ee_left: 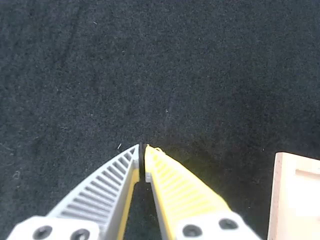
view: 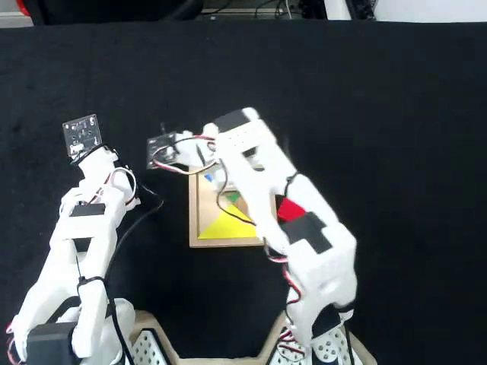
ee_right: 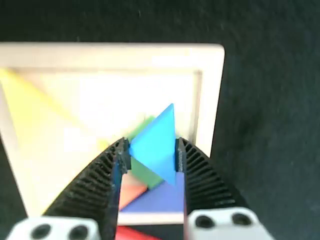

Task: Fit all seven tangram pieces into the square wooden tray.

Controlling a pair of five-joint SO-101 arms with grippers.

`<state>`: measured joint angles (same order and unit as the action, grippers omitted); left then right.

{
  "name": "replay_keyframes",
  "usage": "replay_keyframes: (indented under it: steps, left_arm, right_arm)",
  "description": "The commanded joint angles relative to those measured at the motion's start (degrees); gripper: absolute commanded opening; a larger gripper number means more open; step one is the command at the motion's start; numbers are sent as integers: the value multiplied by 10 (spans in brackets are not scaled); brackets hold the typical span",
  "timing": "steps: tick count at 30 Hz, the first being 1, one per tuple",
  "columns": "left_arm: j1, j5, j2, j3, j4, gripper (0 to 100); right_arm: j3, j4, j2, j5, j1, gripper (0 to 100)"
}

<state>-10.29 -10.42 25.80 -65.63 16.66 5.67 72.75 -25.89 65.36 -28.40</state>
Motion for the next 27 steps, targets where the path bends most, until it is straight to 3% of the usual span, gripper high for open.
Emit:
replay_keyframes:
  steps: [1, 12, 20, 27]
  left_arm:
    - [7, 4, 18, 1, -11, 33]
    - [7, 4, 18, 1, -11, 33]
    - [7, 4, 18, 1, -11, 33]
    - [7, 4, 18, 1, -11, 33]
  right_arm:
    - [80, 12, -24, -18, -16, 80]
    - [180, 68, -95, -19, -18, 84]
    - [181, 82, -96, -19, -18, 221]
    - [185, 82, -93, -19, -17, 234]
